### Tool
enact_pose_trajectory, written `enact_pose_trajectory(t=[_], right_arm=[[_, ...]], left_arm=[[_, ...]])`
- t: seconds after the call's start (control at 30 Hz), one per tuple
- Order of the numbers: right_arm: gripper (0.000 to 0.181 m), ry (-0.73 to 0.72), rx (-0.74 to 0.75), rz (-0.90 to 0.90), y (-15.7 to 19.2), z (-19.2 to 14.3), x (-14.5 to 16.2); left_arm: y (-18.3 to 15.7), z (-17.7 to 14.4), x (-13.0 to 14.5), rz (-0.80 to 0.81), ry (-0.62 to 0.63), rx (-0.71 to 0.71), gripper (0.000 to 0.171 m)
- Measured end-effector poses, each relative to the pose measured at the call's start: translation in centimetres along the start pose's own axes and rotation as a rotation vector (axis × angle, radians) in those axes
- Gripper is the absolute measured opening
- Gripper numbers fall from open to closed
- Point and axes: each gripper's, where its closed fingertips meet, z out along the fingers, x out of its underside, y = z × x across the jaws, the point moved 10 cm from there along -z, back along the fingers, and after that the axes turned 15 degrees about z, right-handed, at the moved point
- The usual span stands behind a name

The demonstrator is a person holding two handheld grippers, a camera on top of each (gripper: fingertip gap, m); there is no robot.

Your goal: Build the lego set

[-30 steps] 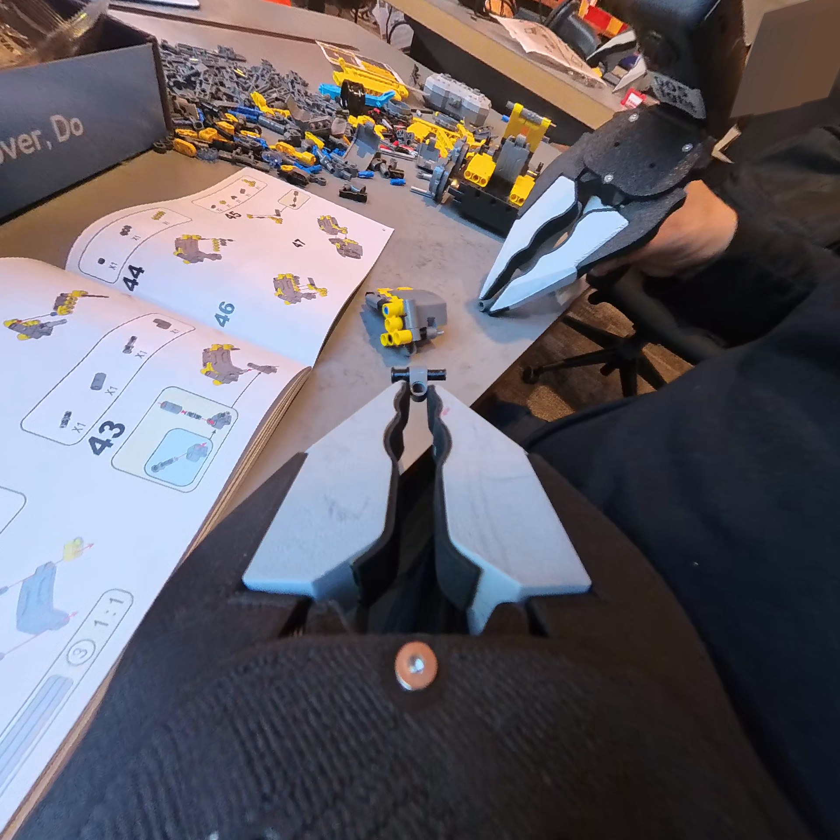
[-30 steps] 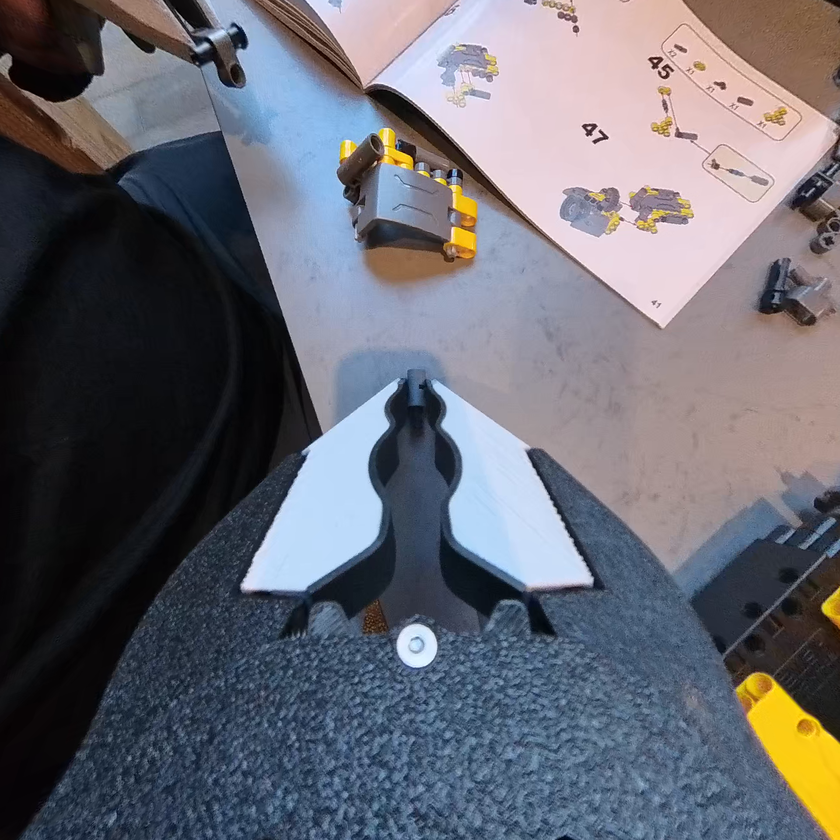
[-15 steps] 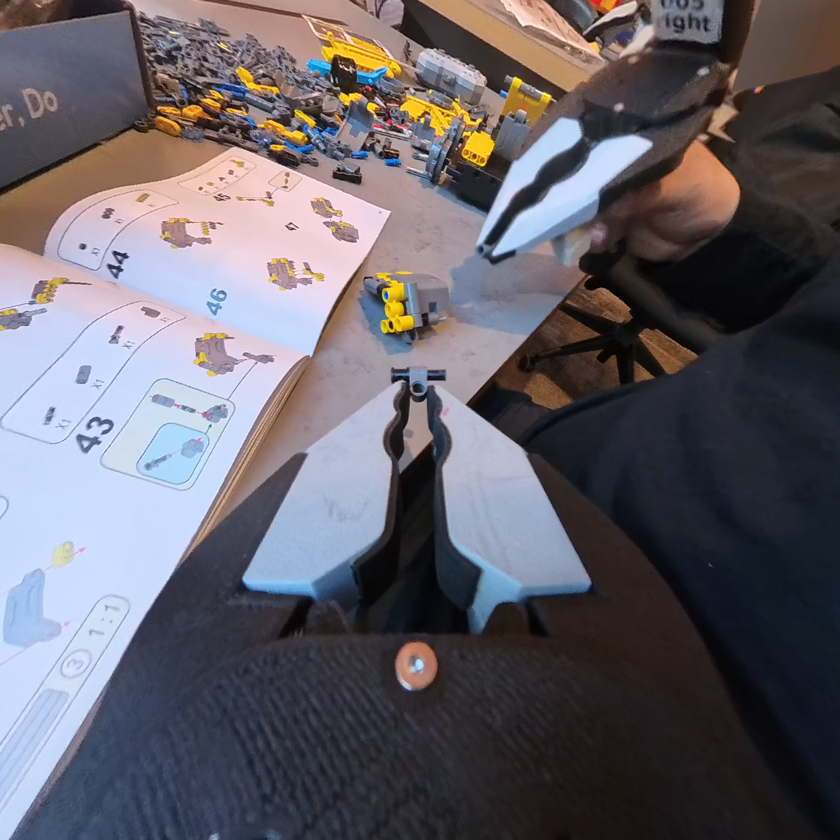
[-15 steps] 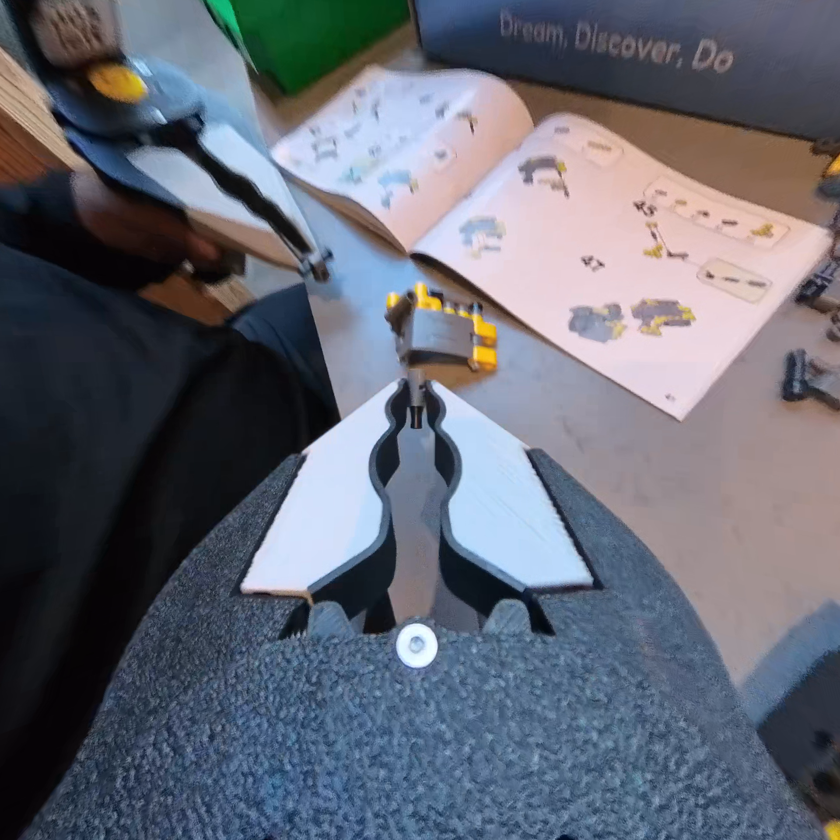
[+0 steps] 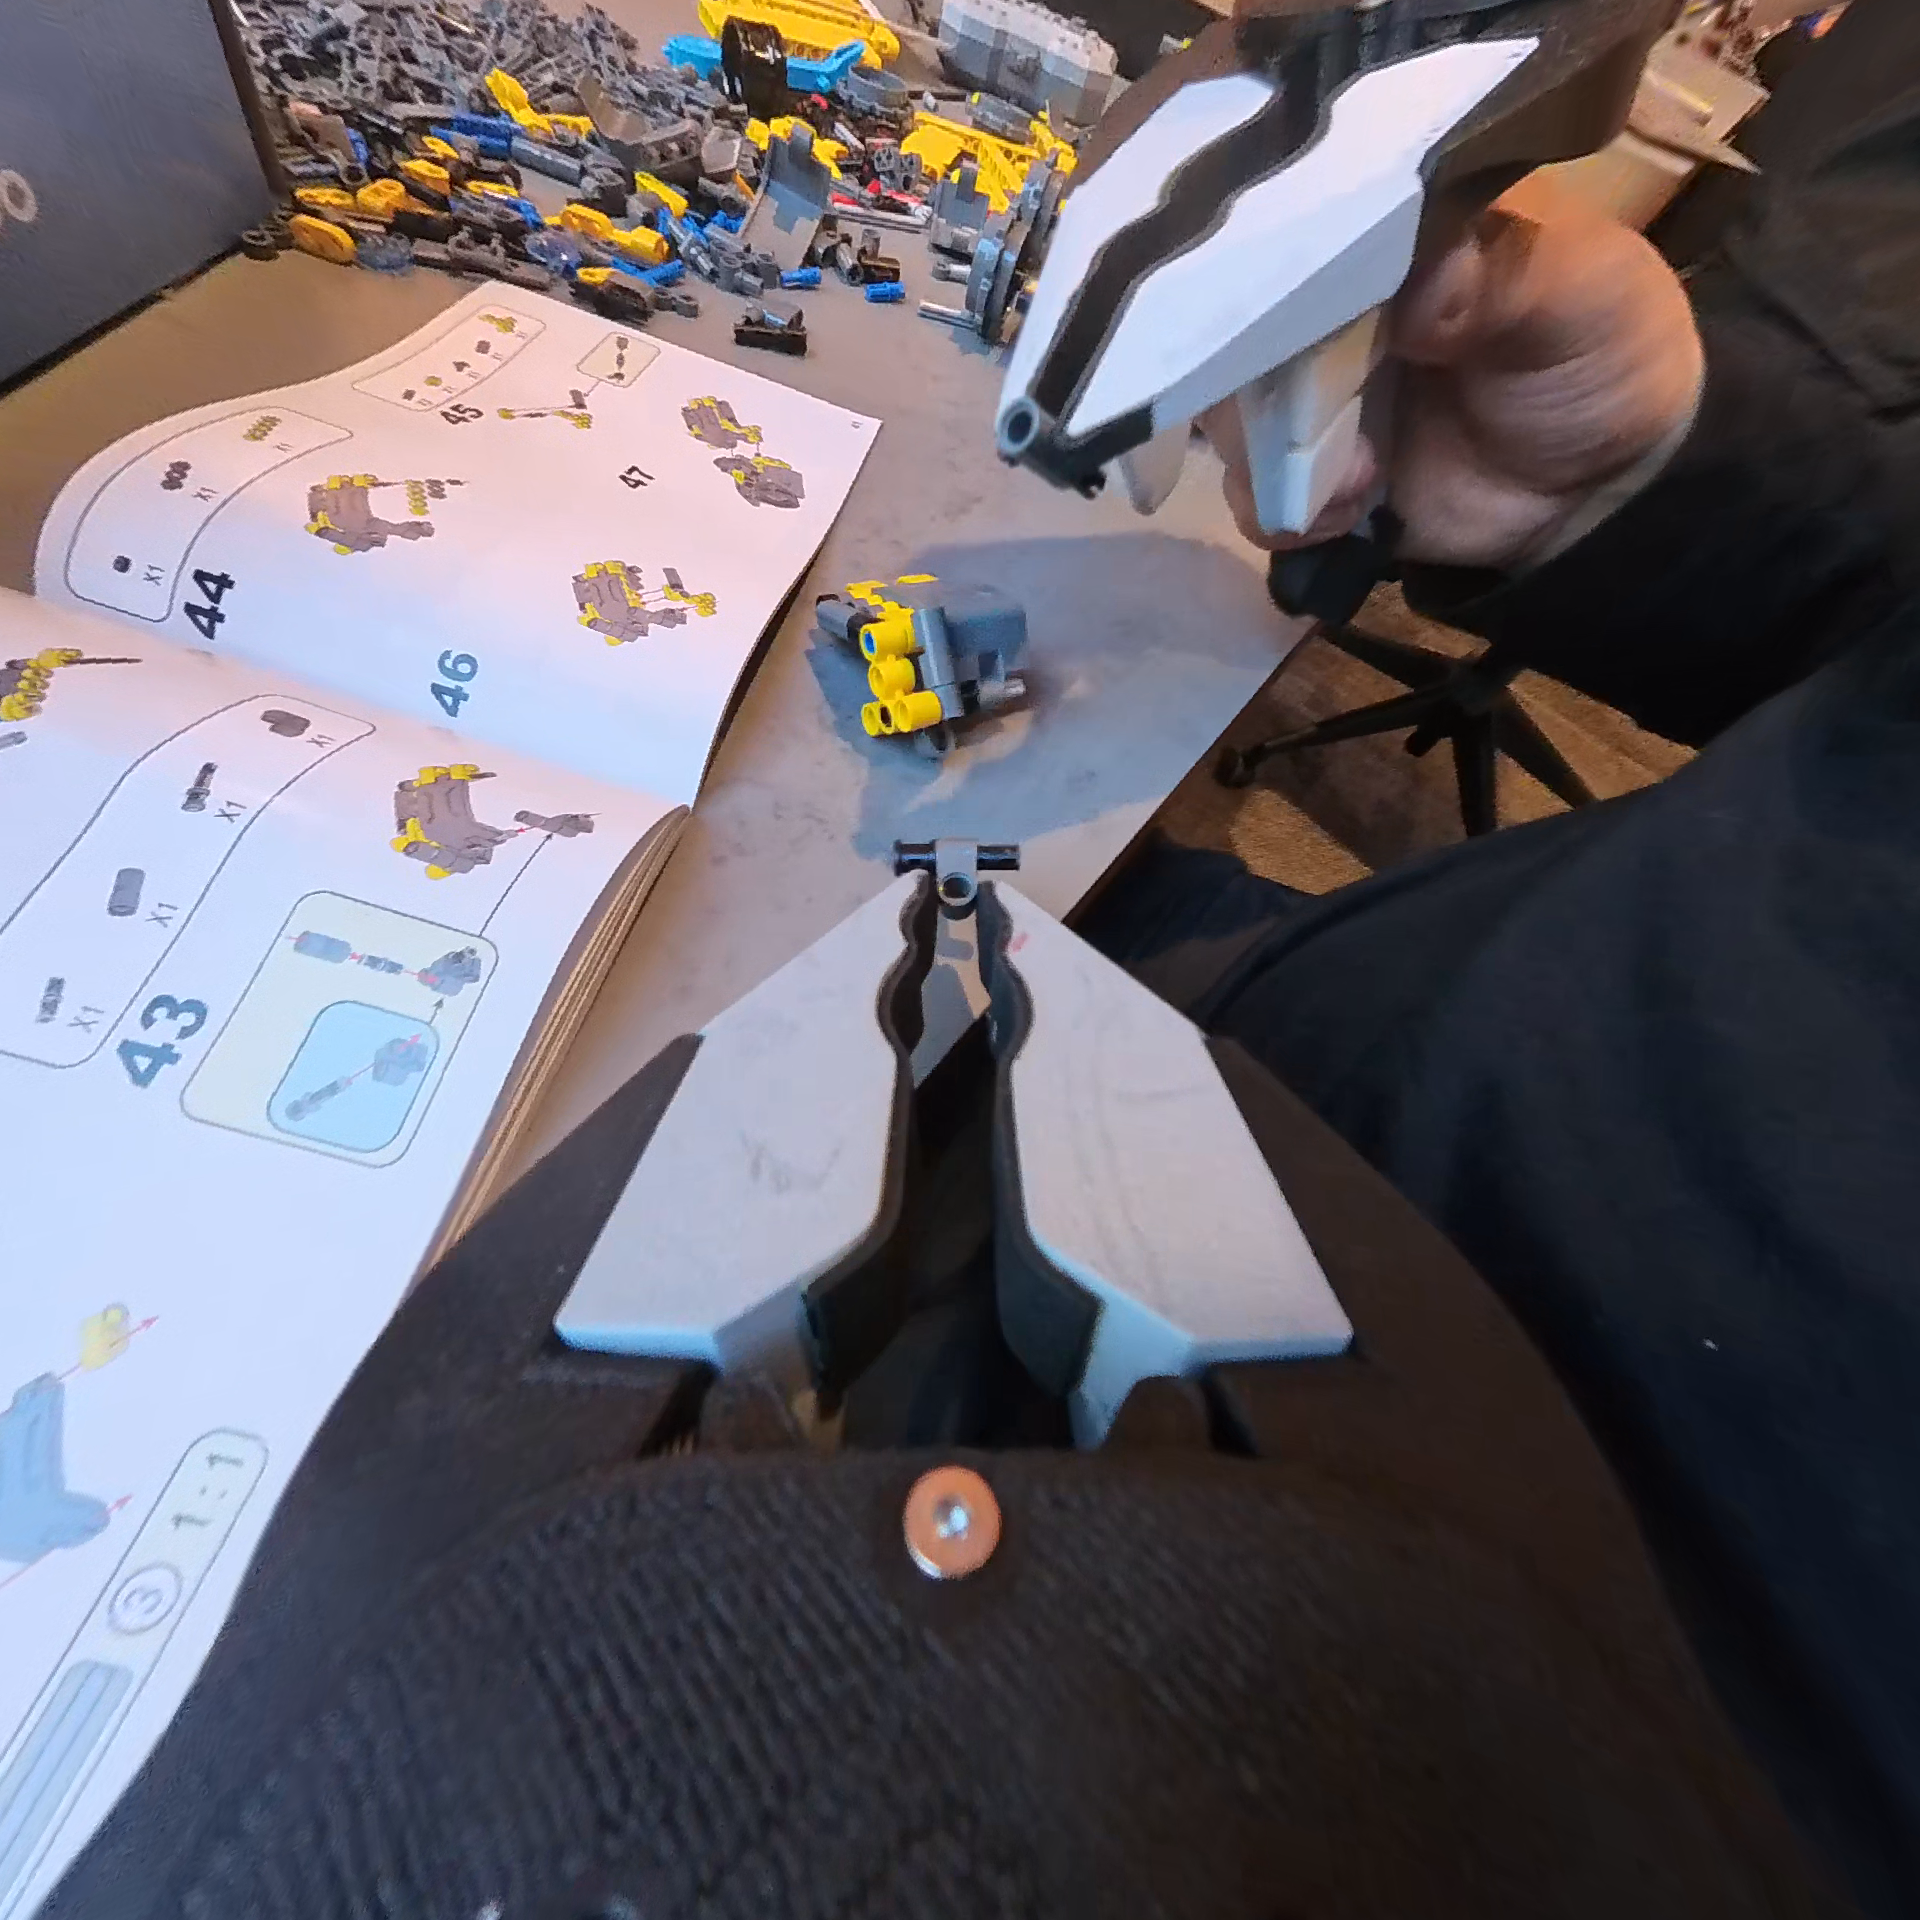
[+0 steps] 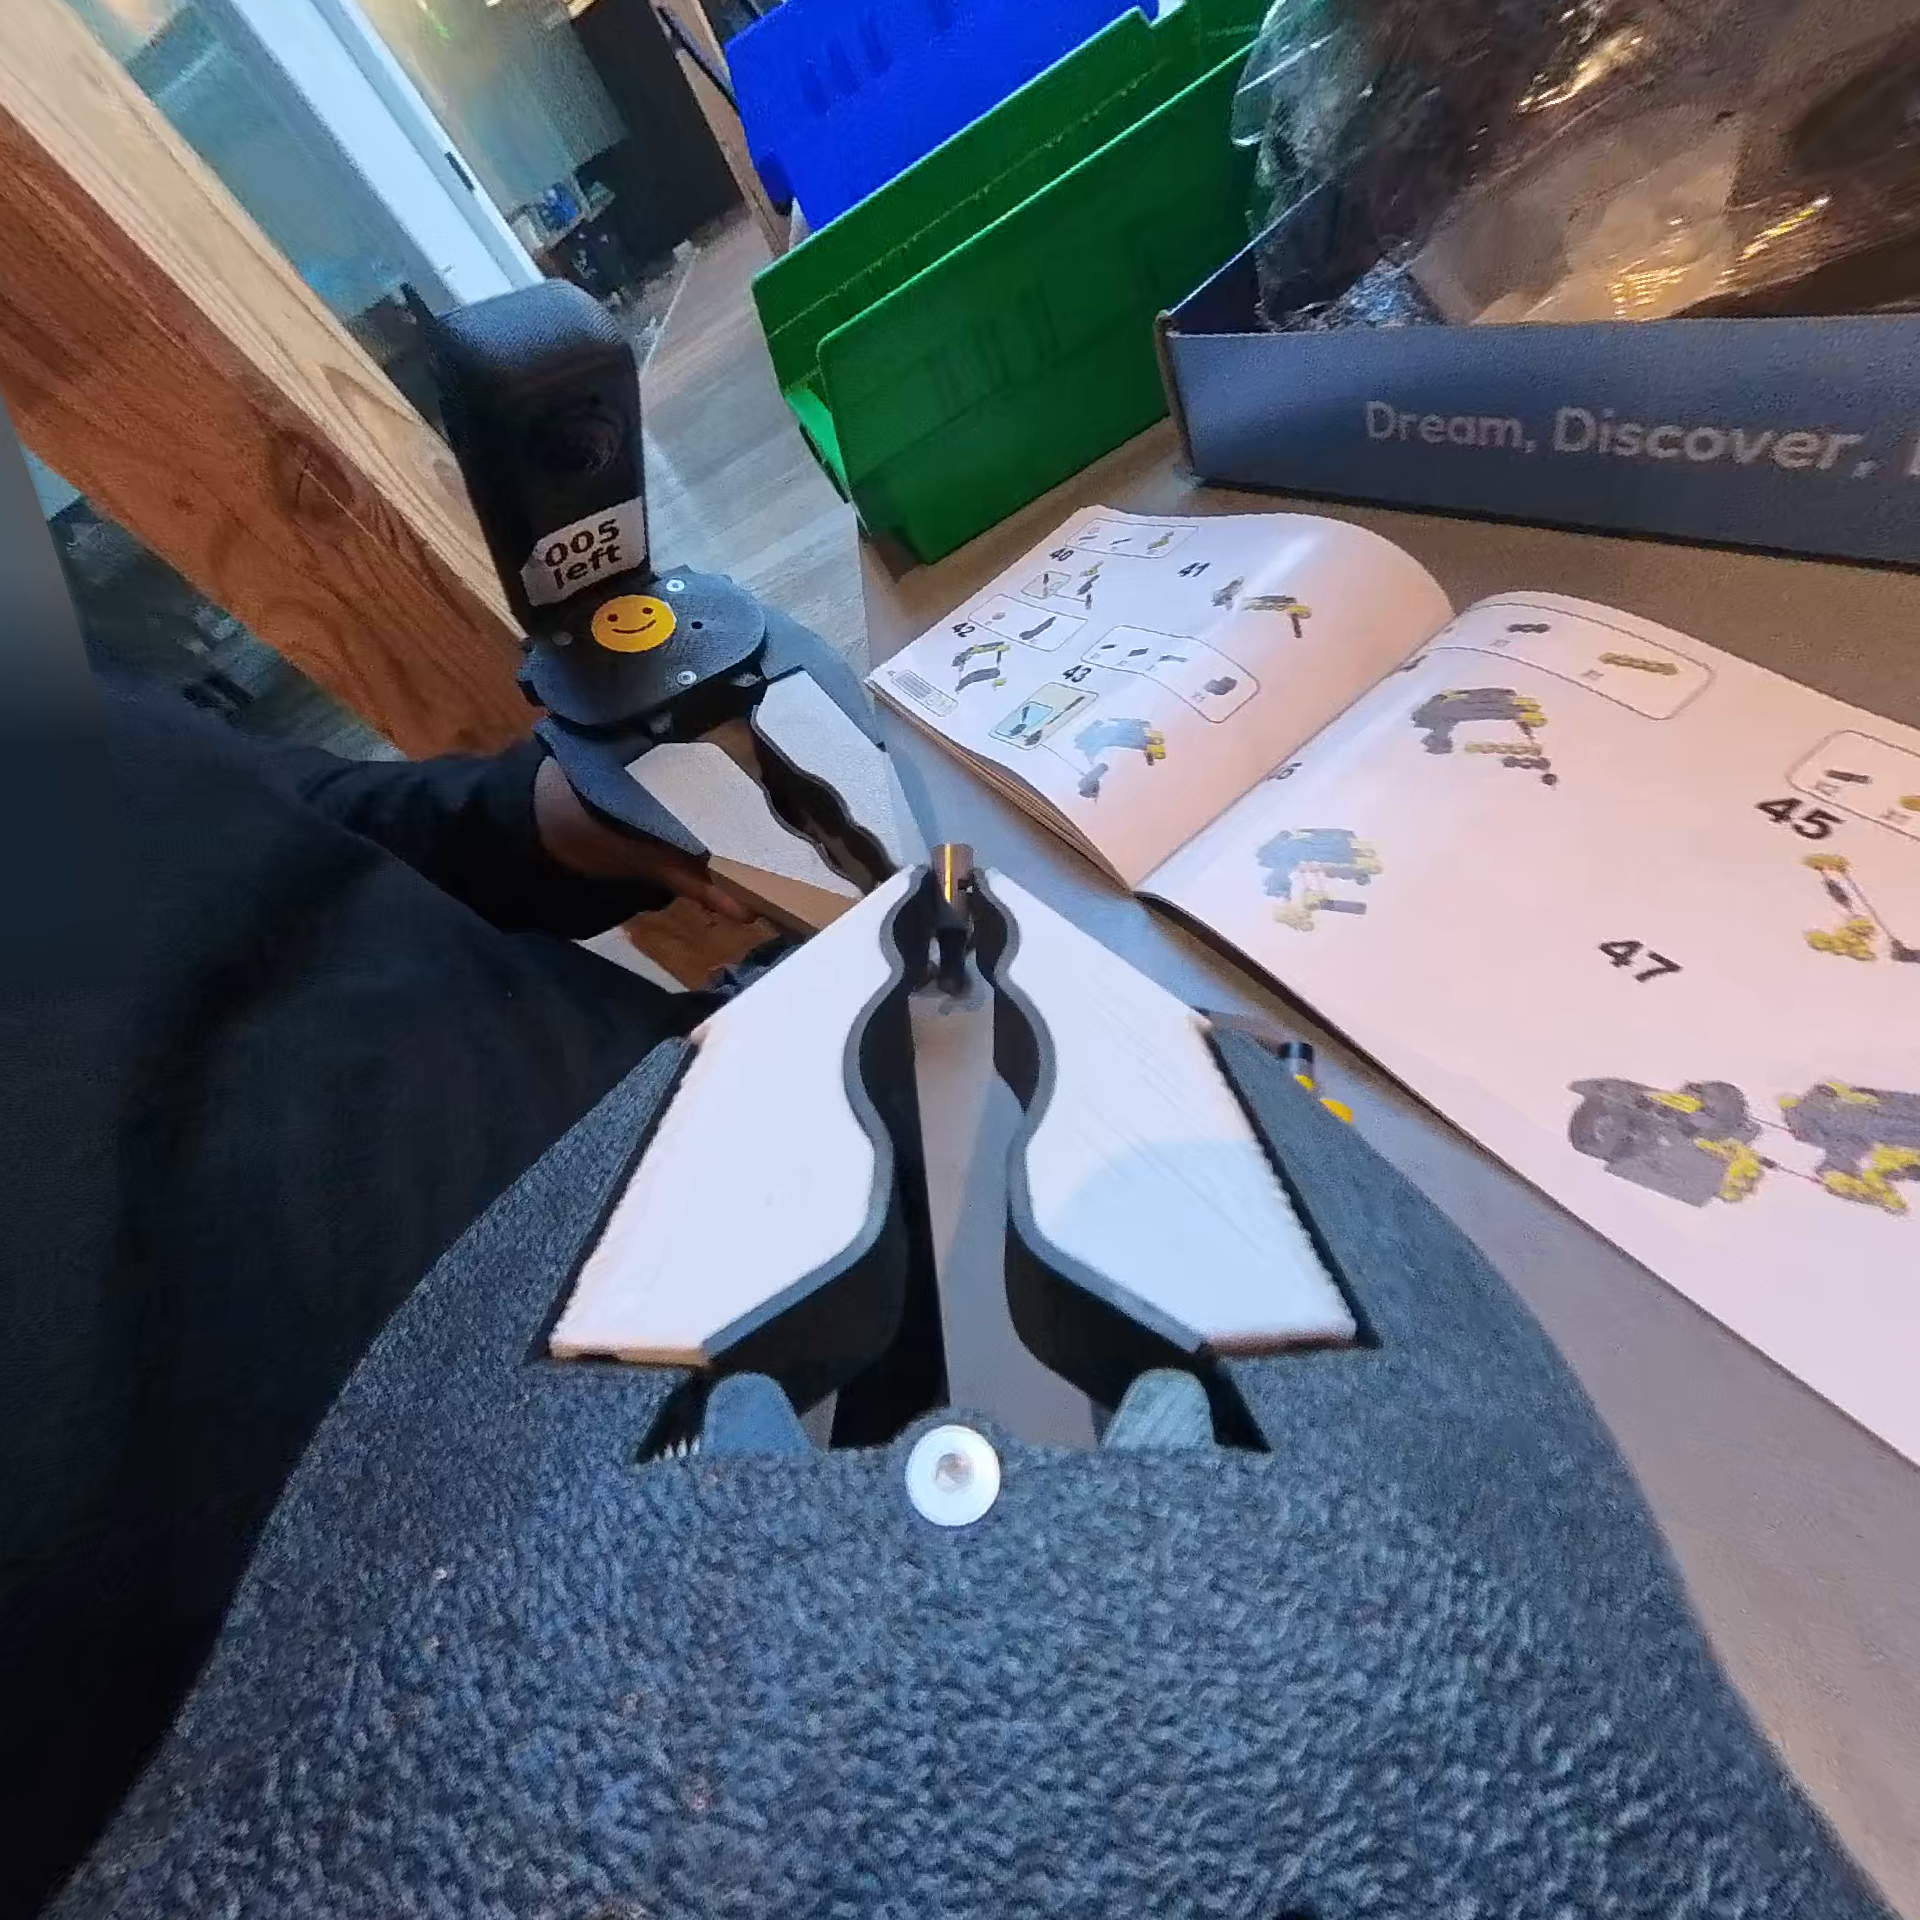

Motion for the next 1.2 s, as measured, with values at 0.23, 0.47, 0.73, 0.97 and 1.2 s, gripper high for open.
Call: enact_pose_trajectory(t=[0.23,0.47,0.73,0.97,1.2], right_arm=[[0.007,0.007,-0.034,0.000,0.3,1.2,-0.1],[0.007,-0.002,-0.072,0.028,0.6,2.1,-0.4],[0.007,-0.040,-0.169,0.142,0.3,3.1,-0.7],[0.007,-0.079,-0.133,0.150,-0.2,2.2,-0.9],[0.007,-0.085,-0.129,0.161,-0.5,1.9,-0.5]], left_arm=[[0.3,-0.4,0.2,-0.017,-0.008,-0.006,0.006],[0.4,-0.4,0.3,-0.012,-0.016,0.005,0.006],[0.9,0.0,-0.5,0.063,0.029,0.021,0.006],[0.9,1.1,-0.7,0.130,0.077,0.049,0.006],[2.0,1.3,-0.9,0.009,0.053,0.089,0.006]])
